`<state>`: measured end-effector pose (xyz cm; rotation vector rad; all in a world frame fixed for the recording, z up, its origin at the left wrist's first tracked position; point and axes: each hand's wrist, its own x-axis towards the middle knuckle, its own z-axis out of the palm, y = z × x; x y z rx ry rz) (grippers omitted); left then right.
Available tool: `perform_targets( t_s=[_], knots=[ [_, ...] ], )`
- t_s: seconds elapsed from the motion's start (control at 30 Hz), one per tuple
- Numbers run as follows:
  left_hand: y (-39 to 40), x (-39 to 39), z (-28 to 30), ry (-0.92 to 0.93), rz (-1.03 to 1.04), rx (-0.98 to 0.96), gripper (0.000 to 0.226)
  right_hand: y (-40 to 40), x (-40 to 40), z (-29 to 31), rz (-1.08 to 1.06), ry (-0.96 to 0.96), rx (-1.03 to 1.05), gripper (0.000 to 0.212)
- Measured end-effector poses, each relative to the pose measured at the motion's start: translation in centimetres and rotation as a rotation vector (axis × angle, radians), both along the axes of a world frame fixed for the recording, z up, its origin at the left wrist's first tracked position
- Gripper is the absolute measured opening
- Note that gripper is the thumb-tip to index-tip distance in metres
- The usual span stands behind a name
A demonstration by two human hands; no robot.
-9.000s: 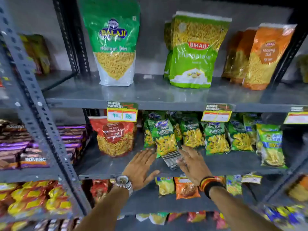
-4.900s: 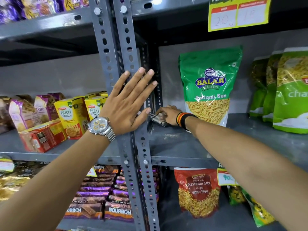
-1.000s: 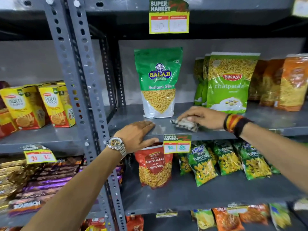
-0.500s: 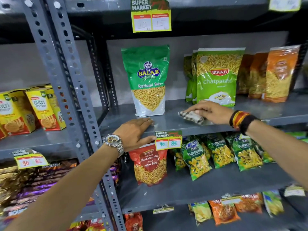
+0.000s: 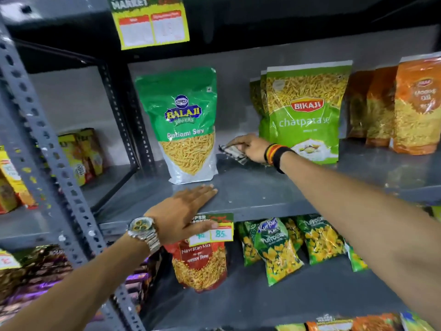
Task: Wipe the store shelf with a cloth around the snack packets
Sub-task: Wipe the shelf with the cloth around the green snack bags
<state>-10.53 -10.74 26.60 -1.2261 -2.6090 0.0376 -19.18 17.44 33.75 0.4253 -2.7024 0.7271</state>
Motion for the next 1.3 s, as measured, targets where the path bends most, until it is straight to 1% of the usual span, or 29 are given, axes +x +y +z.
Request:
perform_targets(
  t_s=[0.13,0.2,0.27,0.37,0.5,0.57,0.7,0.83,0.93,1.0,1.07,1.1,1.17,1.23,1.3],
  knots=[
    [-0.2,0.1,-0.2,-0.017,0.014,0.006,0.088,-0.6,-4.2,-1.5,-0.078,0.018,0.04,0.035],
    [-0.2,-0.1,-0.3,-0.015,0.017,0.011,0.088,-0.6,-6.1,-1.8,-0.107,0.017,0.096,0.035],
    [-0.2,-0.3,-0.4,-0.012,0.02,0.02,0.088,-0.2,-8.4,-1.9,-0.136,-0.024,0.155,0.037],
    [-0.3,-0.6,-0.7,0.011,0.013,0.034,0.087,0.9,-12.1,-1.6,-0.154,-0.085,0.19,0.036],
    [-0.3,-0.7,-0.8,0.029,0.004,0.04,0.085,0.3,-12.7,-1.3,-0.099,-0.224,0.33,0.039],
    [-0.3,-0.6,-0.8,0.032,0.009,0.037,0.085,-0.1,-12.6,-1.2,-0.106,-0.251,0.386,0.042],
    [-0.3,-0.1,-0.5,0.029,0.022,0.02,0.086,-0.5,-10.7,-1.4,-0.097,-0.227,0.454,0.042],
    [-0.1,0.2,-0.1,-0.002,0.022,0.016,0.088,-1.0,-6.8,-1.9,-0.043,-0.219,0.4,0.039],
    [-0.1,0.5,-0.1,0.003,0.018,0.02,0.087,-0.3,-2.3,-2.2,0.027,-0.194,0.399,0.035],
    [0.0,0.5,-0.1,-0.004,0.024,0.015,0.087,0.7,1.1,-1.5,0.154,-0.252,0.365,0.033],
    [0.0,0.4,-0.1,-0.001,0.02,0.018,0.087,1.7,2.9,-0.2,0.225,-0.327,0.296,0.032],
    [0.1,0.4,-0.1,0.003,0.017,0.023,0.086,2.0,2.8,0.2,0.223,-0.314,0.263,0.032],
    [0.1,0.4,-0.1,0.006,0.013,0.02,0.086,2.3,1.6,0.2,0.157,-0.23,0.223,0.036],
    [0.1,0.4,0.0,0.01,0.014,0.025,0.086,1.6,-0.1,-1.1,0.073,-0.186,0.252,0.04],
    [0.0,0.4,-0.1,0.011,0.015,0.019,0.087,0.3,-0.7,-2.7,0.005,-0.151,0.294,0.038]
  ],
)
